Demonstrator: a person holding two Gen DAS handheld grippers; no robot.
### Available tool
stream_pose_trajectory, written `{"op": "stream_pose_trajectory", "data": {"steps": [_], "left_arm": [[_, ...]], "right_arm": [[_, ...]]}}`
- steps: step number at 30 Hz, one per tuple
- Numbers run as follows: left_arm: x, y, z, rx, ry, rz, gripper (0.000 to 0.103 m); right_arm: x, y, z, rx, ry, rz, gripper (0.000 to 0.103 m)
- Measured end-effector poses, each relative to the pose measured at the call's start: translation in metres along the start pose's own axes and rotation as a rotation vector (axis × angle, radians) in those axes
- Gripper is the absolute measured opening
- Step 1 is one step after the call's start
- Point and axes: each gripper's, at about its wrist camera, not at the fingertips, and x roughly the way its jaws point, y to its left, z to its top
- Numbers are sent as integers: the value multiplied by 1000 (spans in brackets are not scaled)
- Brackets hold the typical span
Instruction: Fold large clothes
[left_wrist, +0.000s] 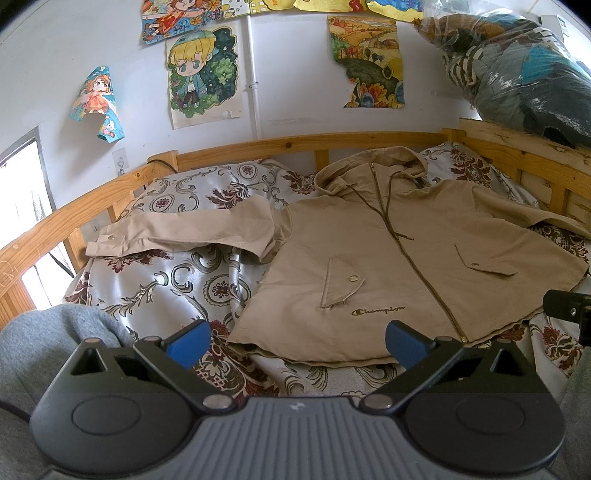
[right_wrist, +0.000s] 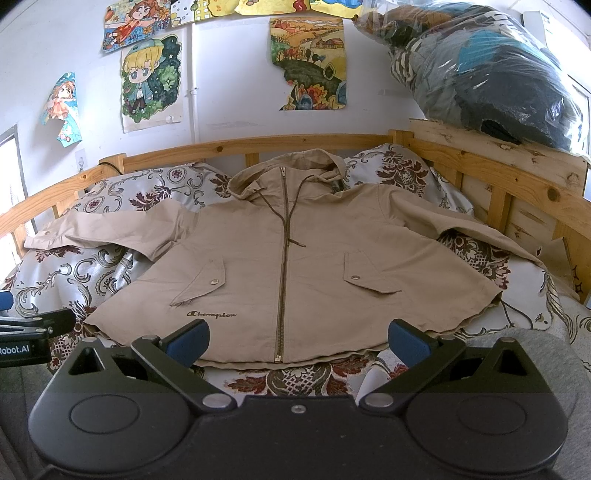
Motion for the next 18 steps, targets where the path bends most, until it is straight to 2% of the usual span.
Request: {"op": "stream_pose_trajectory", "data": {"steps": [13,18], "left_arm": [[0,0,0,1,3,0,102],[13,1,19,10,83,-24,102]], "right_arm": [[-2,0,1,-1,1,-1,102],[-3,-6,11,57,-7,39,102]]}}
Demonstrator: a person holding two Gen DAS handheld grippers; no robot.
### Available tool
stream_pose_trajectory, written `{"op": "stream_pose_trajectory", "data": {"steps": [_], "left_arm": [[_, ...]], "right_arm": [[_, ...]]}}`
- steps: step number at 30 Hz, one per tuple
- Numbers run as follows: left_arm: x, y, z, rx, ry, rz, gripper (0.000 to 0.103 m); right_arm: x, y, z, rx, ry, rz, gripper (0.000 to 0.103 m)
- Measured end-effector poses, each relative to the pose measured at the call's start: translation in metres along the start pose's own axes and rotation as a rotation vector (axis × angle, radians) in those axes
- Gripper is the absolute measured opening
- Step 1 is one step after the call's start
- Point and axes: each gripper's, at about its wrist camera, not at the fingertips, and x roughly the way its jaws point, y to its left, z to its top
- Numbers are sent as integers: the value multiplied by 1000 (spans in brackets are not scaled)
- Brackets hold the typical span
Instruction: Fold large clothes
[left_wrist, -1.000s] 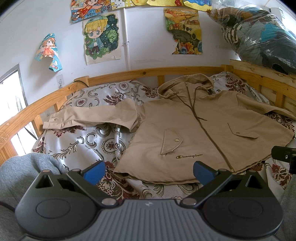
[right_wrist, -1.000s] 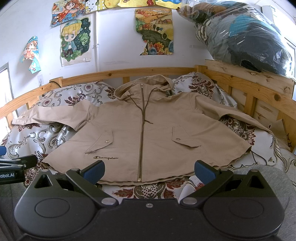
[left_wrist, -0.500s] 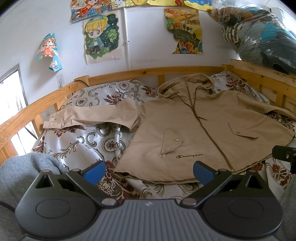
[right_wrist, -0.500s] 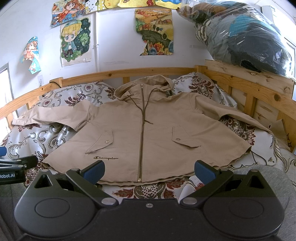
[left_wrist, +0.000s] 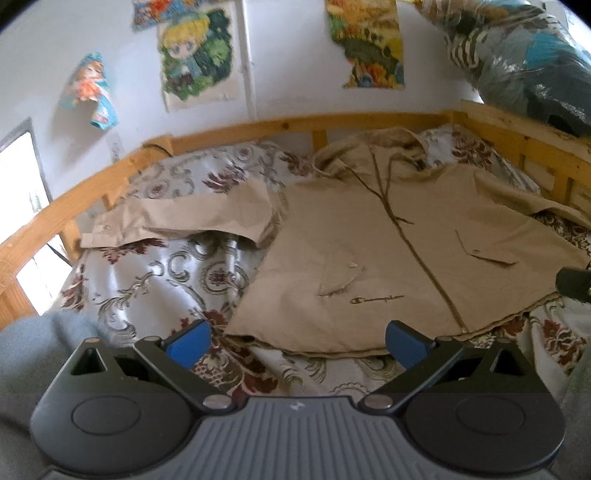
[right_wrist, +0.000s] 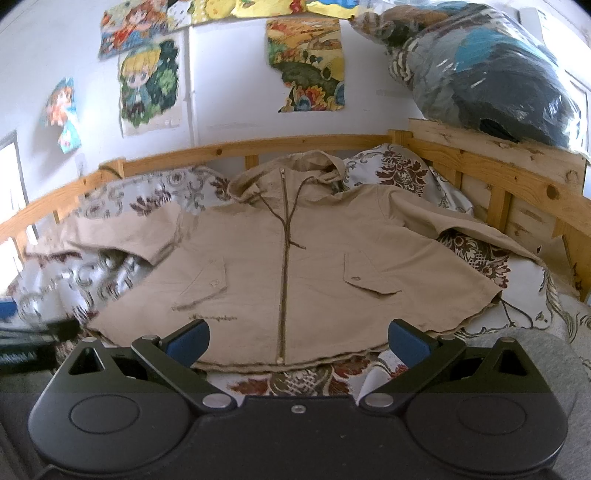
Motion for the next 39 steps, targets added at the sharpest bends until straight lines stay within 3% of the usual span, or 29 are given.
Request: {"op": "stream_pose_trajectory", "data": {"steps": [2,6,10,13,16,18,23,29,32,36,39], "left_arm": [[3,-1,16,31,-16,-26,102],[16,-13,48,124,-65,-27,102],[43,-25,76,186,-37,-46,102],[70,-35,91,211,-11,-44,102],[101,-43,102,215,9,-39,102],[120,-49,105,198,12,-44,102],[161,-53,82,88,-10,-137,102],[197,-49,59,58,135,-141,102],[203,-45,56,18,155,-159,102],[204,-45,54,25,163,-163,102],[203,-45,60,16,161,-183,102]], "right_arm": [[-4,-4,10,24,-19,20,102],[-15,-19,38,-2,-100,-41,102],[-24,-57,58,28,-168,-150,102],[-21,-101,71,117,-147,-203,102],[-17,-141,76,169,-150,-284,100],[-8,-161,77,145,-135,-362,93],[32,-200,70,154,-77,-462,87],[75,-247,53,372,2,-413,73],[93,-263,49,501,4,-378,57],[113,-280,49,699,-24,-275,57],[133,-291,56,797,-16,-239,66]]}}
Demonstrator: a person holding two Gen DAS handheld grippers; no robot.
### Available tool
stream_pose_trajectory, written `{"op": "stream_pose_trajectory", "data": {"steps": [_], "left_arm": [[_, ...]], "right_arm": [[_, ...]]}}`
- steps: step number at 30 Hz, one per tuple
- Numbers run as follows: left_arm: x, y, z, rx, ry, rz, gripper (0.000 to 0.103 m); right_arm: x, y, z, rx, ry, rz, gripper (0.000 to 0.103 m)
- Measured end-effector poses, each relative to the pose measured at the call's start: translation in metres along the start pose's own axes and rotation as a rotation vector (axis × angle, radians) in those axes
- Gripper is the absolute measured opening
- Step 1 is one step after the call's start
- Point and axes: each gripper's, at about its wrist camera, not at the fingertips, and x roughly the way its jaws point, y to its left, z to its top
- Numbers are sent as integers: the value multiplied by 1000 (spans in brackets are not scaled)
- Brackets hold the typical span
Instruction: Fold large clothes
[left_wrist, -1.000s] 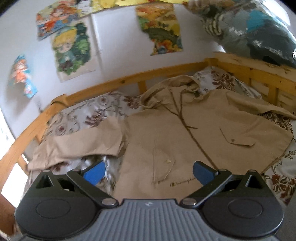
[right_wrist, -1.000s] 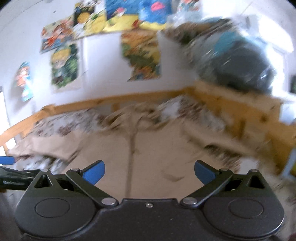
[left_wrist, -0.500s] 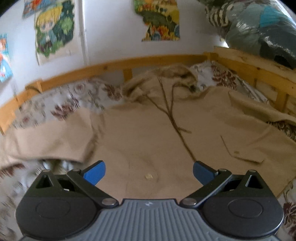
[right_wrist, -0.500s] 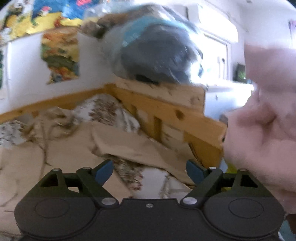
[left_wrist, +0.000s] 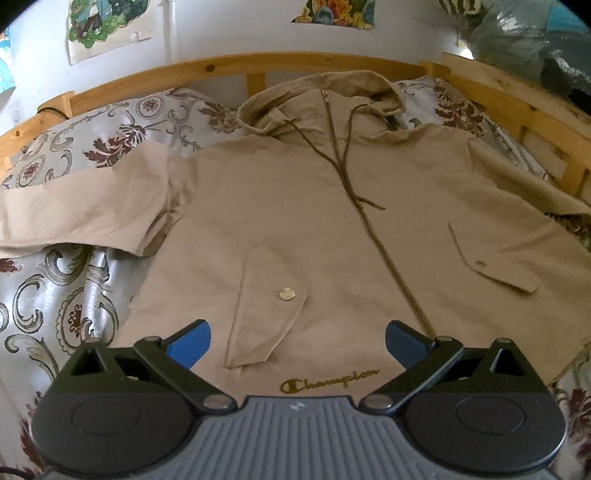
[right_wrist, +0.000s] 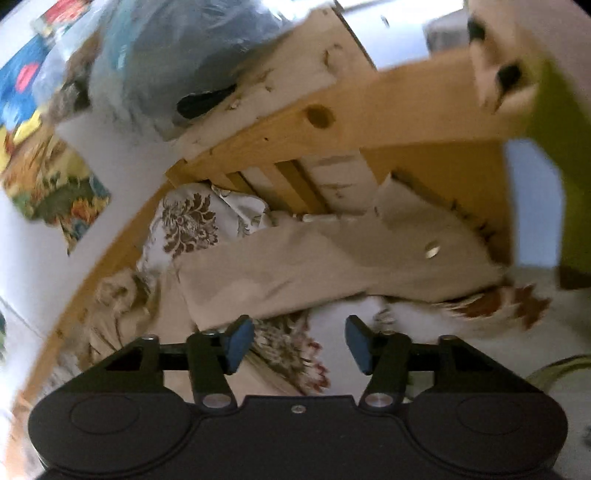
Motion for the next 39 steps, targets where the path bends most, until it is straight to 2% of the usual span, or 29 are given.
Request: {"op": "stream_pose_trajectory", "data": {"steps": [4,7,8,10,11,12,15,18,21,24,26,28,30,33,35,37,39], "left_arm": [[-9,1,8,-14,-38,-35,102],[-16,6,8,-41,-60,-73,102],[-17,8,7,-64,-58,-105,102],[-19,11,6,-94,-45,-162,102],[-21,11,5,-96,-41,-181,102],[-22,10,4,-92,-44,-190,102],[-31,11,5,-78,-87,-210,102],[-41,19,8,-102,-145,-225,102],[-47,29,11,-158,-206,-191,102],[-58,43,12,-246,-319,-98,102],[-65,54,14,-315,-386,-51,102],[-71,67,15,-393,-433,-15,102],[-74,79,15,-463,-463,7,102],[-74,94,18,-516,-477,38,102],[-70,98,18,-520,-452,44,102],[-62,99,18,-515,-421,45,102],[-55,97,17,-489,-402,48,102]], "right_arm": [[24,6,11,104,21,-34,64],[28,5,16,238,-28,-69,57],[29,7,17,267,-60,-90,53],[31,16,20,276,-130,-154,38],[33,21,21,265,-160,-194,24],[34,27,22,250,-189,-219,16],[31,54,25,143,-289,-270,9],[22,107,26,-101,-407,-272,5],[17,183,14,-470,-539,-222,5],[14,262,-28,-934,-628,-71,4],[16,301,-75,-1228,-646,54,4],[22,323,-126,-1474,-638,170,4],[32,328,-177,-1682,-609,268,4],[53,317,-239,-1883,-452,378,4],[63,300,-275,-2046,-378,388,8],[76,279,-306,-2210,-279,359,12],[83,263,-322,-2273,-210,340,19]]}}
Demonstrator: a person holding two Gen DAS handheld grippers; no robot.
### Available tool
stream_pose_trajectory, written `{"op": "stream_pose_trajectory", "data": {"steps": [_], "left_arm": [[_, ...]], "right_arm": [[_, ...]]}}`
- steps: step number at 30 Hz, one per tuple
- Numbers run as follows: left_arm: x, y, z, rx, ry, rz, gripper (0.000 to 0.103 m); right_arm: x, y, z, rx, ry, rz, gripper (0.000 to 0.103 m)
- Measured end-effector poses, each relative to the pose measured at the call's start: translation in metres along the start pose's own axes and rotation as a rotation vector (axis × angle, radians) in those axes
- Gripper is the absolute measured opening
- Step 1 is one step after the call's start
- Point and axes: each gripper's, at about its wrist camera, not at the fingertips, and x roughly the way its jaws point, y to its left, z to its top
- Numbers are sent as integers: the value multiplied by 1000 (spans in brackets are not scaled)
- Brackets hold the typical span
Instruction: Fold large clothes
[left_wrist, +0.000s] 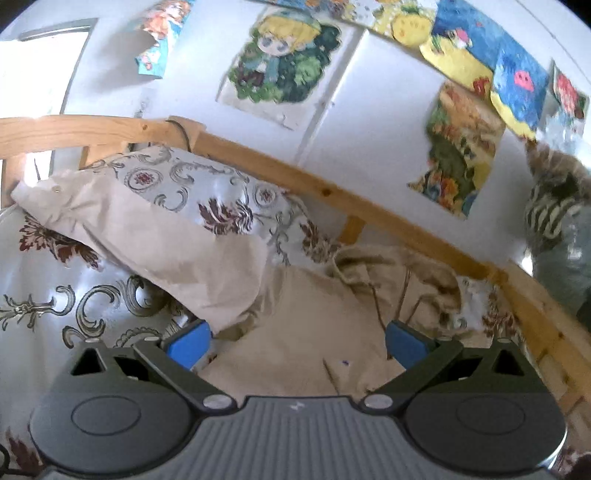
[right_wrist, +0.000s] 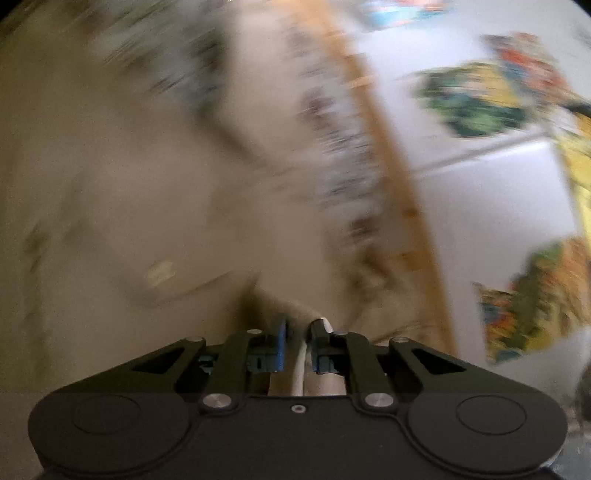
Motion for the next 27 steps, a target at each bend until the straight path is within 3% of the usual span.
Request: {"op": "stream_pose_trajectory", "data": {"steps": [1,3,5,8,12,17,19,20,21,23,27], "left_arm": [[3,-2,-3,17,9,1,102],[9,-4,-6,44,31,1,102],[13,-5,-9,53,47,13,102],[20,-3,-11,42,80,47,102],[25,-4,-15,60,116,87,102],[38,-15,-22,137,180,81,102],[42,-17,-26,155,193,84,102],[43,-18,-28,162,193,86,102],[45,-18,-30,171,192,92,102],[46,-18,-31,176,183,105,102],[36,-7,-21,89,81,107,102]], "right_arm": [[0,4,-2,11,21,16,24],[-5,0,-5,96,45,29,57],[-13,-14,-6,232,56,26,72],[-24,-48,-16,538,59,57,80],[-11,-86,-60,1039,62,176,86],[42,-89,-125,1572,195,327,74],[56,-82,-141,1735,210,383,69],[58,-79,-143,1774,193,388,62],[58,-78,-141,1780,166,384,45],[54,-82,-129,1717,115,339,24],[26,-85,-74,1306,-69,246,8]]}}
